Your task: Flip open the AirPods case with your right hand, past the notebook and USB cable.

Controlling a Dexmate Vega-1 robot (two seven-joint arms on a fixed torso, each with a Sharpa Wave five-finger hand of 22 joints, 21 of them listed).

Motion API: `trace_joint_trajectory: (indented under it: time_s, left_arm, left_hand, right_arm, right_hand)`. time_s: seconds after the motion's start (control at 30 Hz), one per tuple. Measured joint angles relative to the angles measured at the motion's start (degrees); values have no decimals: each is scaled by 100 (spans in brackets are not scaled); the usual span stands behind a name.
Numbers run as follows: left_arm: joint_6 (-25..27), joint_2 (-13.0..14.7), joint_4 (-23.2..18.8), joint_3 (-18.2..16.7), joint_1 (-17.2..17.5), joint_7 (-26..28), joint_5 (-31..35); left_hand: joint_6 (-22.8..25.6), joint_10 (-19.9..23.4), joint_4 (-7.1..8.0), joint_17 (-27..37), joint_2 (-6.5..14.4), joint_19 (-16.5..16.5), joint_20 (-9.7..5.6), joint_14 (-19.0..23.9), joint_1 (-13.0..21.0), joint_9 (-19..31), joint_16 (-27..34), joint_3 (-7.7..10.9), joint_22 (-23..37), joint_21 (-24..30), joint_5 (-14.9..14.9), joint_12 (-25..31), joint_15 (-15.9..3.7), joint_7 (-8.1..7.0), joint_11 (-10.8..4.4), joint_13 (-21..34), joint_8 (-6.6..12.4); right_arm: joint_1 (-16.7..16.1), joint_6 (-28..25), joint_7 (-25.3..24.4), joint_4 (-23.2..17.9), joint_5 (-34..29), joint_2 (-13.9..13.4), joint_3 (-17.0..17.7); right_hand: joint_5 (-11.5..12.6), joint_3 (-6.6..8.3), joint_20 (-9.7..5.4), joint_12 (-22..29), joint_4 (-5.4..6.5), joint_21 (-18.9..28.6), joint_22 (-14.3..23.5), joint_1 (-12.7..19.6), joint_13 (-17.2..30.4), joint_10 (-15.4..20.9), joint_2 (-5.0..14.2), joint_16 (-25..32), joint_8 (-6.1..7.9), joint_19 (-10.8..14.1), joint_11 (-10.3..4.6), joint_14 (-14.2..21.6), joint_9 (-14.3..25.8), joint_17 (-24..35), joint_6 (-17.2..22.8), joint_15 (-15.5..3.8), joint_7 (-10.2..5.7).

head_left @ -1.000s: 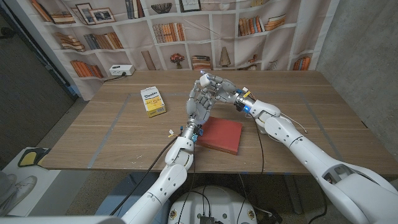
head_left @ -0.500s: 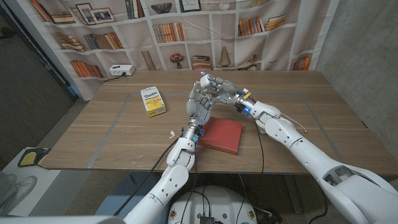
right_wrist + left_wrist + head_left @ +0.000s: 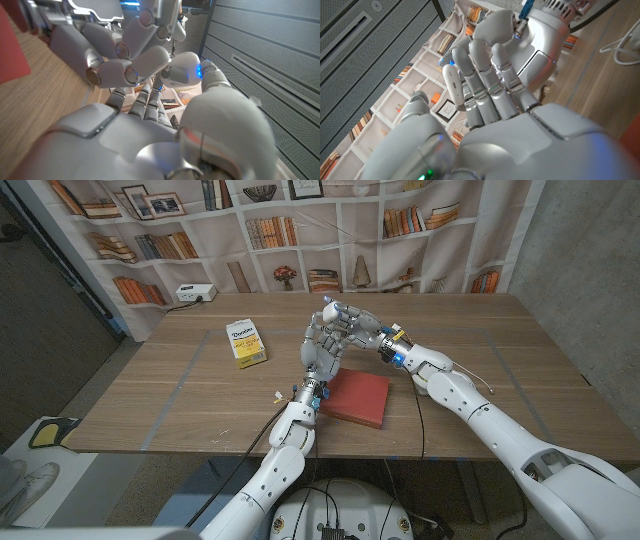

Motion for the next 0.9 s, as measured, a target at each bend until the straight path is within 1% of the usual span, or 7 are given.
trace_joint_trajectory:
  time_s: [0.07,0.2,0.4,0.5,0.67,0.9]
  left_arm:
    - [3,4,-6,1,5,4,0]
    - [12,14,-29,3,17,11,0]
    - [19,24,-39,5,33,11,-2]
    - [20,31,-45,7,43,12,-4]
    - [22,38,-51,7,51,11,-8]
    - [27,38,-51,11,54,7,-20]
  left_hand:
    - [0,0,7,0,32,0,0,0,-33,0,0,-7,-1,0,0,0,0,0,0,7,0]
    - [0,0,7,0,31,-21,-21,0,-31,0,0,-7,-1,21,0,0,0,0,0,1,0]
    - [19,0,7,-1,31,-20,-21,0,-31,0,0,-7,-27,43,0,0,0,44,1,3,0]
    - [9,0,7,1,14,-51,-52,0,-76,0,0,-7,-28,43,0,0,0,53,1,11,-40]
    - [-22,0,31,1,22,-72,-31,0,-84,0,0,-31,-46,79,0,0,0,83,1,0,-40]
    - [-22,-1,31,1,22,-93,-10,0,-84,0,0,-31,-54,87,0,0,0,83,2,-26,-40]
  right_arm:
    - [-4,2,0,0,0,-1,0]
    - [-15,14,4,2,0,-1,-4]
    - [-19,30,50,34,0,10,-18]
    - [-19,43,83,55,-1,16,-25]
    - [-19,52,122,85,-1,28,-31]
    - [-20,65,148,97,-1,33,-33]
  right_hand:
    - [0,0,0,0,0,0,0,0,-1,0,0,0,0,0,0,21,0,0,8,-21,8]
    - [0,0,22,0,0,0,0,0,-1,0,0,0,0,23,0,21,0,0,8,-21,8]
    - [-1,0,32,0,0,0,0,0,-12,-1,0,0,0,32,-1,21,0,0,39,-20,-21]
    - [-1,0,31,0,0,0,0,9,-12,-1,-9,0,0,32,-1,21,0,0,39,-20,-21]
    - [8,0,0,0,0,0,0,7,-12,-1,-7,0,0,63,-1,20,0,0,39,-20,-21]
    - [24,-16,0,0,16,0,0,5,-11,-2,-5,0,0,62,-2,20,0,29,38,-20,-21]
